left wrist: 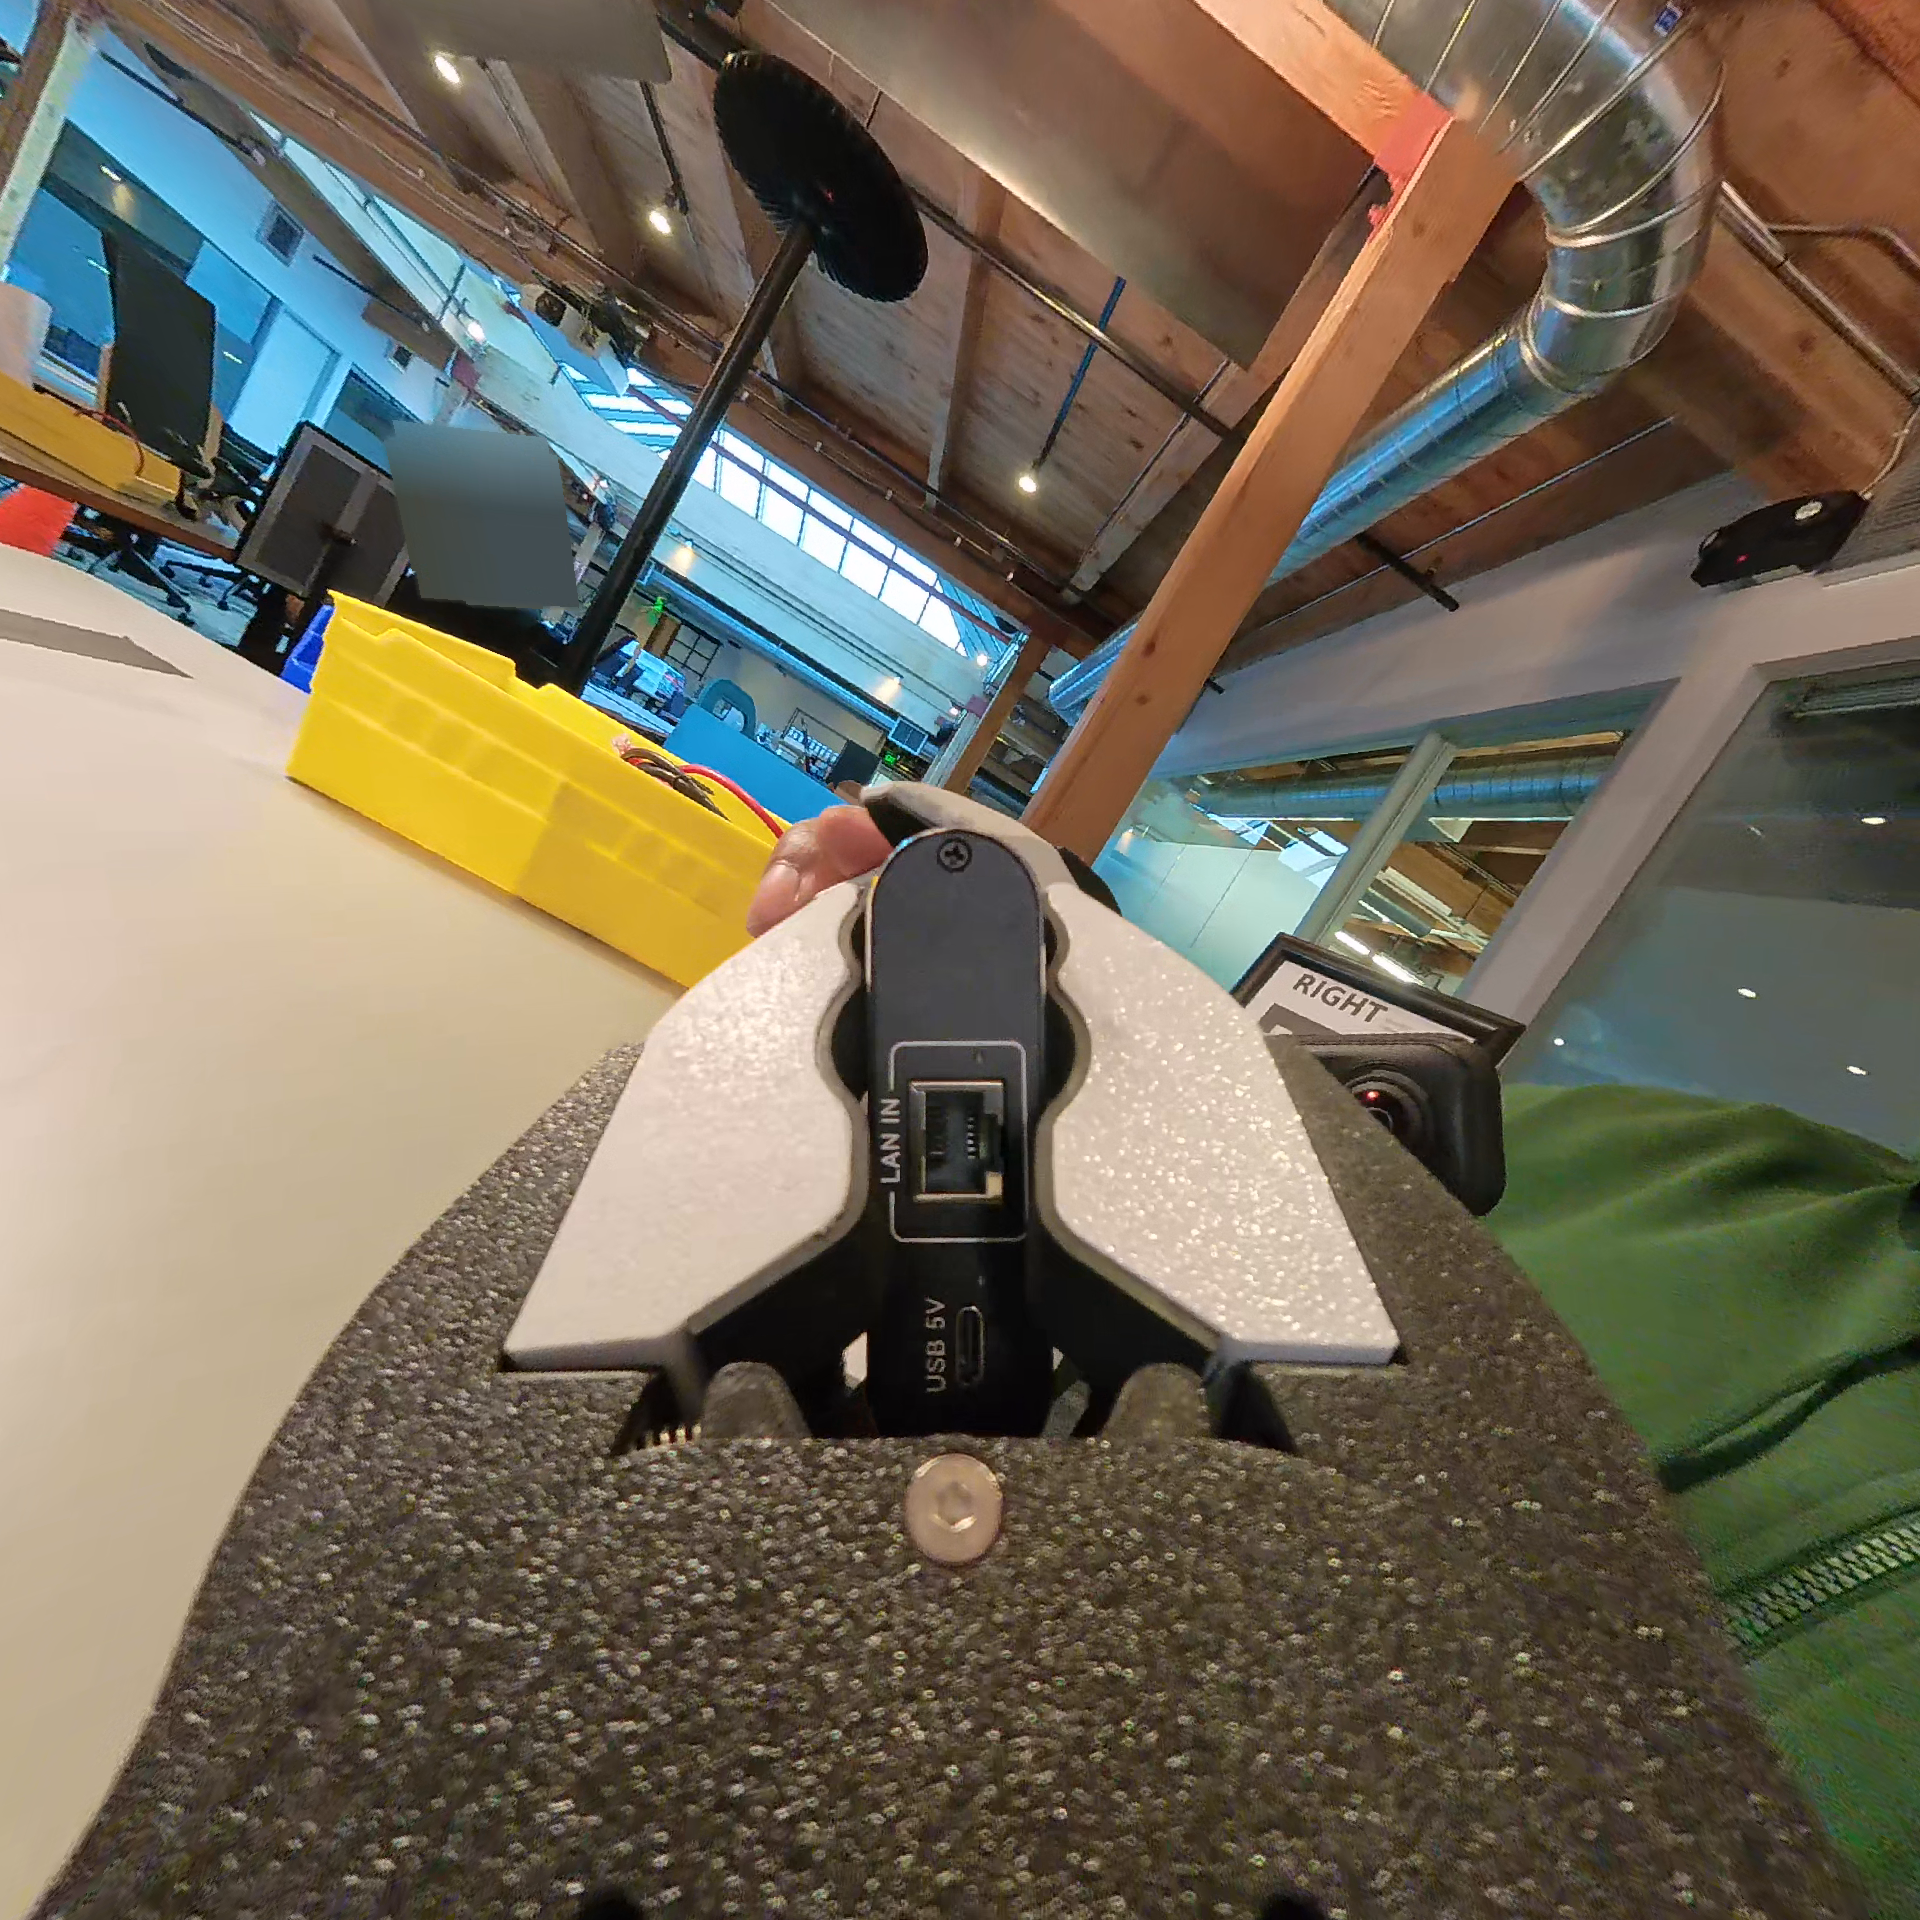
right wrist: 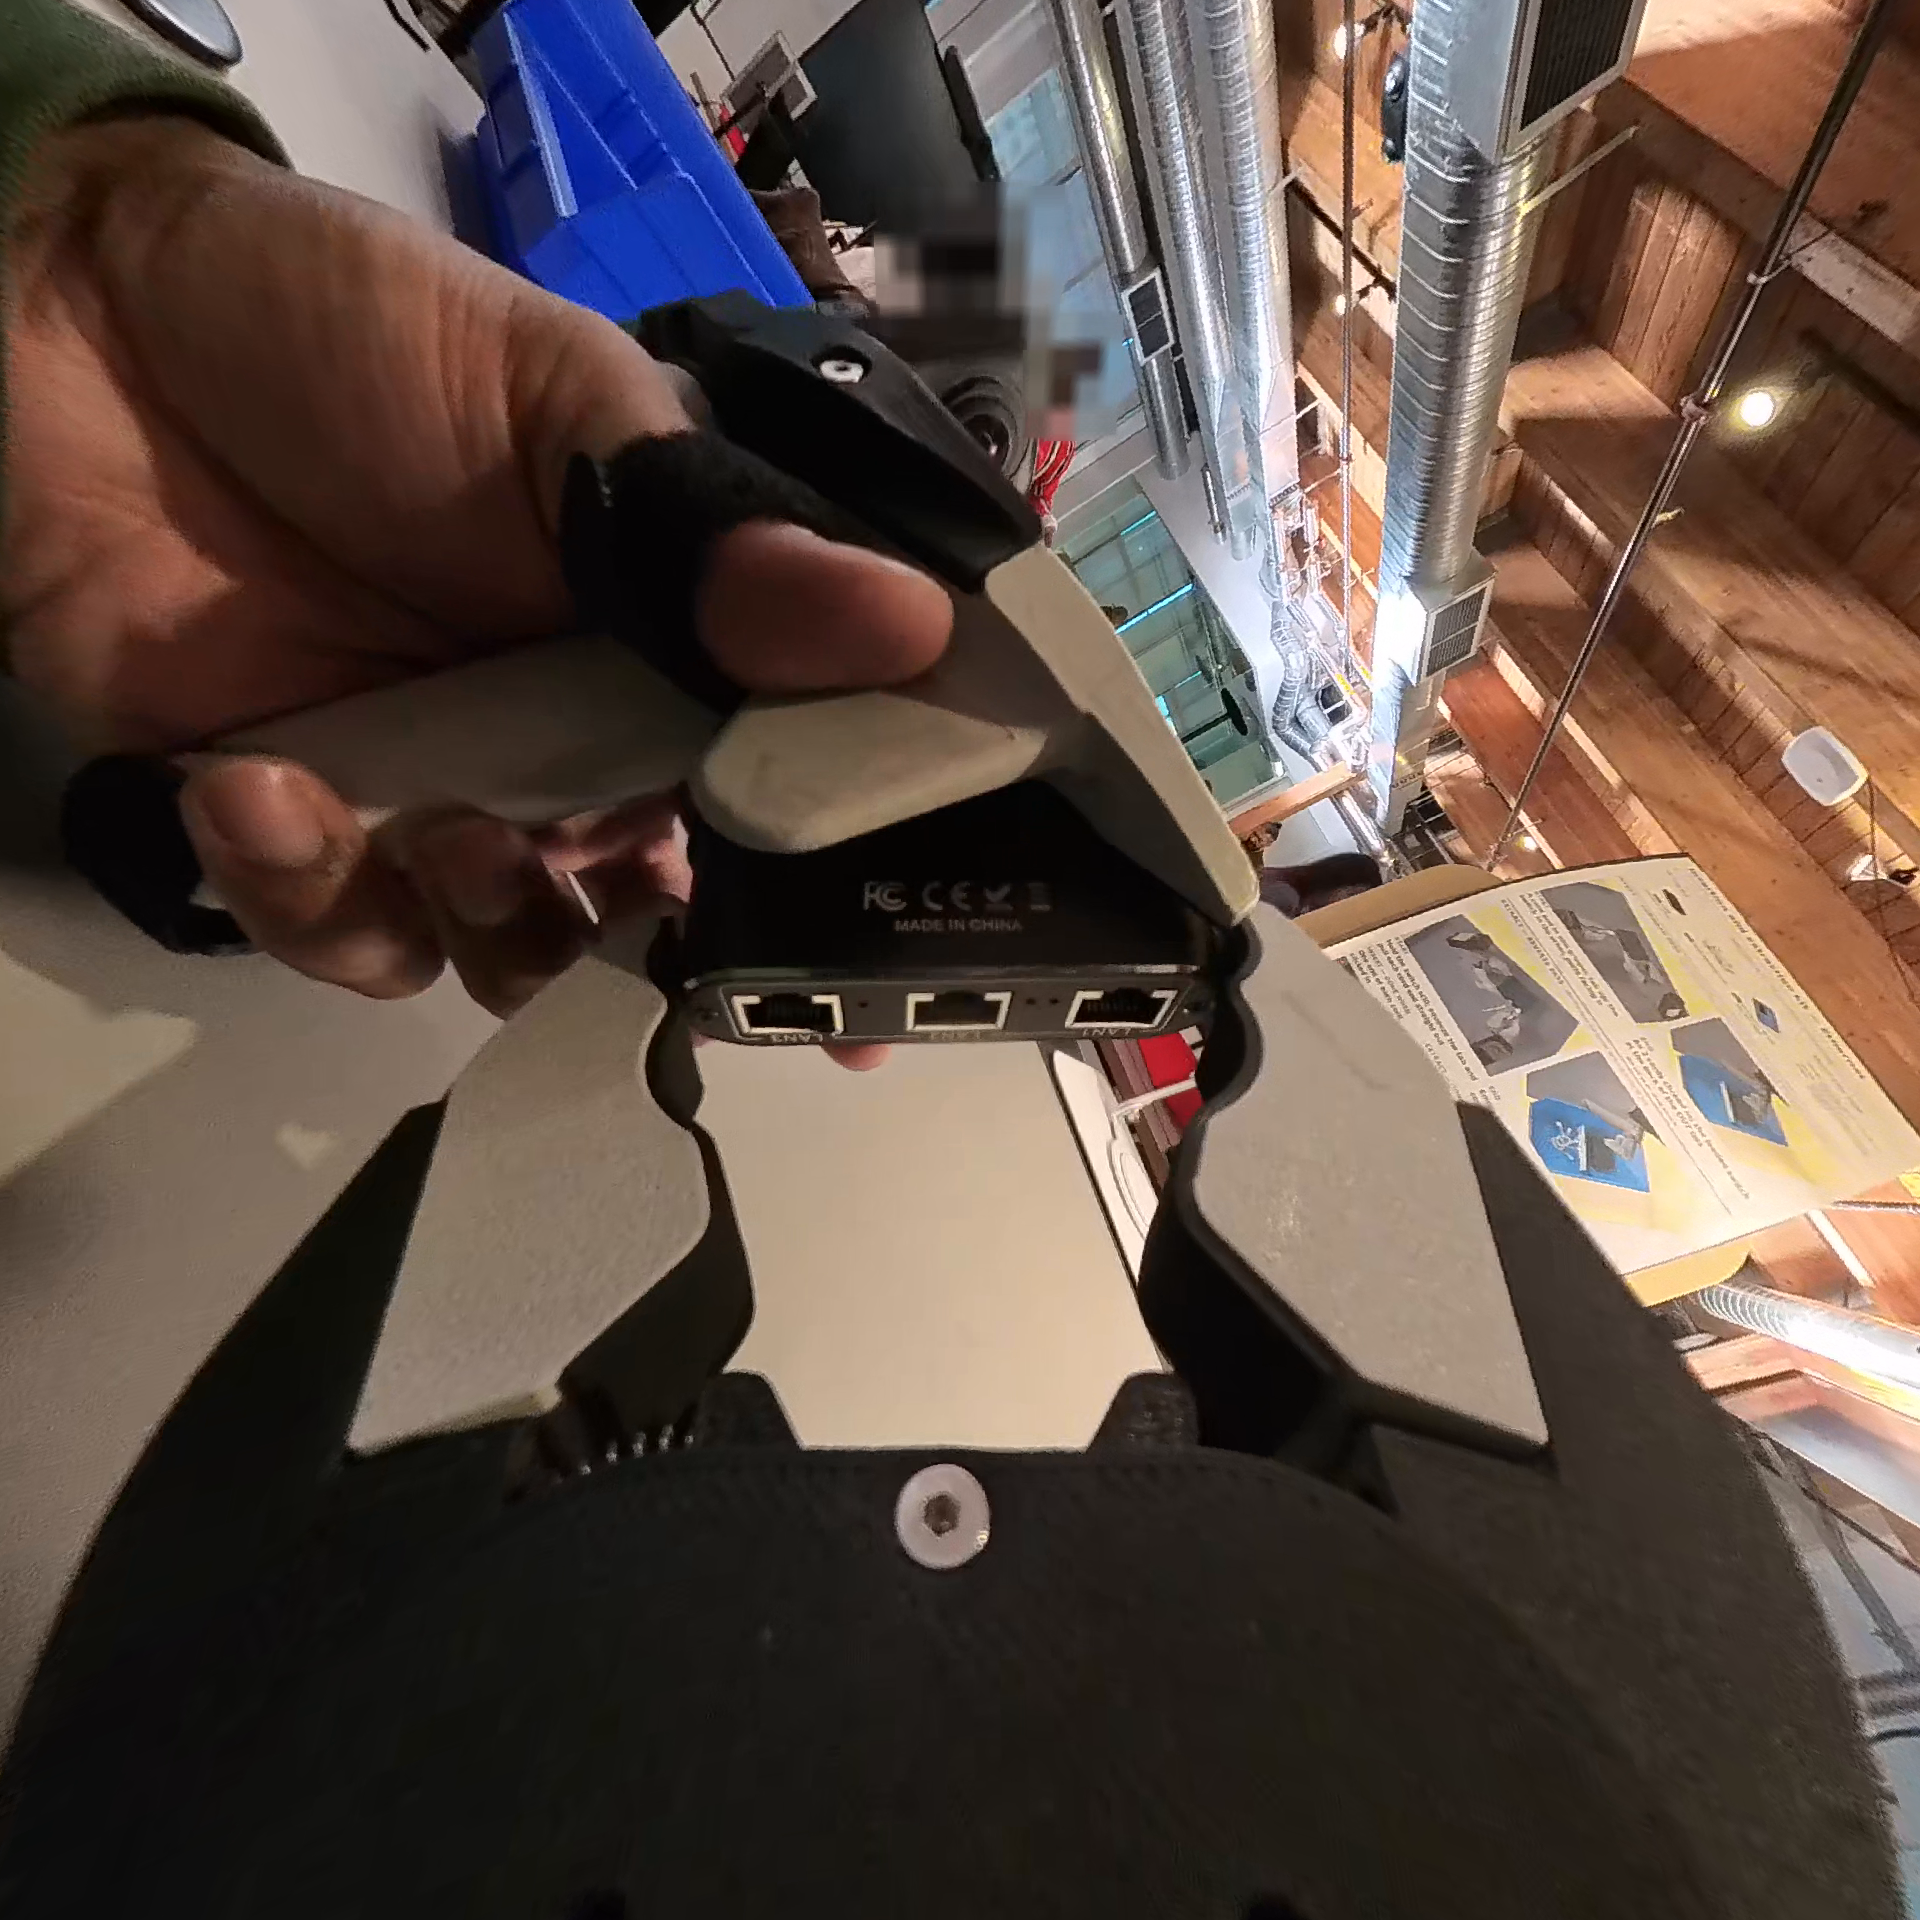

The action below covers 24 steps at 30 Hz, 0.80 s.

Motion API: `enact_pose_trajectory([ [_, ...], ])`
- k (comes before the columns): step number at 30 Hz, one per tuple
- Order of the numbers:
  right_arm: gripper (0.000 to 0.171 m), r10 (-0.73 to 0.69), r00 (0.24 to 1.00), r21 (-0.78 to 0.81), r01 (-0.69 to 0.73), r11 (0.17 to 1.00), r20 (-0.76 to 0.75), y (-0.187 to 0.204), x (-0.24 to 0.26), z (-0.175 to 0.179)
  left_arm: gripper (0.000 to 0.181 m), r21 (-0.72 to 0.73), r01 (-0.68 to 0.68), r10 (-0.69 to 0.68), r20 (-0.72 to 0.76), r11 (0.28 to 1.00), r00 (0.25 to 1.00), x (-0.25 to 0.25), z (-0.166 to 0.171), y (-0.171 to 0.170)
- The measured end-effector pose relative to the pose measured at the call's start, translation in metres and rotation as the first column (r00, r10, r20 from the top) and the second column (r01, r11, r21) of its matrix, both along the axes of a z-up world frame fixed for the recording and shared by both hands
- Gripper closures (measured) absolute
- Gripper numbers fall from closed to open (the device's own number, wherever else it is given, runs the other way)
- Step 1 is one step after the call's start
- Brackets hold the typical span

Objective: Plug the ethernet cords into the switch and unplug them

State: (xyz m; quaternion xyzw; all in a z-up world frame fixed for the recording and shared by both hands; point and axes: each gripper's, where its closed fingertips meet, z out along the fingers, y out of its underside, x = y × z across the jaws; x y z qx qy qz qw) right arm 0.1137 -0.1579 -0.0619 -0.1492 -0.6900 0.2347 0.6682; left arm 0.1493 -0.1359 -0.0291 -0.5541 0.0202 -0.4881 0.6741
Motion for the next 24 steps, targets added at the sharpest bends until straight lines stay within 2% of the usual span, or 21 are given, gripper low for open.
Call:
enact_pose_trajectory([
  [4,0.076,0.012,1.000,0.012,-0.012,1.000,-0.012,-0.002,0.003,0.003,0.153,0.020,-0.017,0.018,-0.033,1.000,0.999,0.003,0.001,-0.001],
  [8,0.076,0.003,0.999,0.035,-0.001,0.999,-0.048,-0.003,0.007,0.009,0.130,0.063,-0.066,0.069,-0.048,0.996,0.996,0.000,0.008,-0.003],
  [17,0.076,-0.073,0.996,0.055,0.076,0.996,-0.052,0.012,0.013,0.014,0.116,0.065,-0.152,0.156,-0.066,0.986,0.986,-0.008,0.008,0.000],
  [21,0.077,-0.112,0.991,0.039,0.115,0.993,-0.067,0.026,0.019,0.021,0.112,0.062,-0.221,0.227,-0.141,0.973,0.964,-0.011,0.003,0.003],
  [24,0.077,-0.174,0.980,0.056,0.180,0.982,-0.095,0.043,0.025,0.029,0.107,0.045,-0.308,0.309,-0.262,0.950,0.914,-0.014,-0.006,0.010],
])
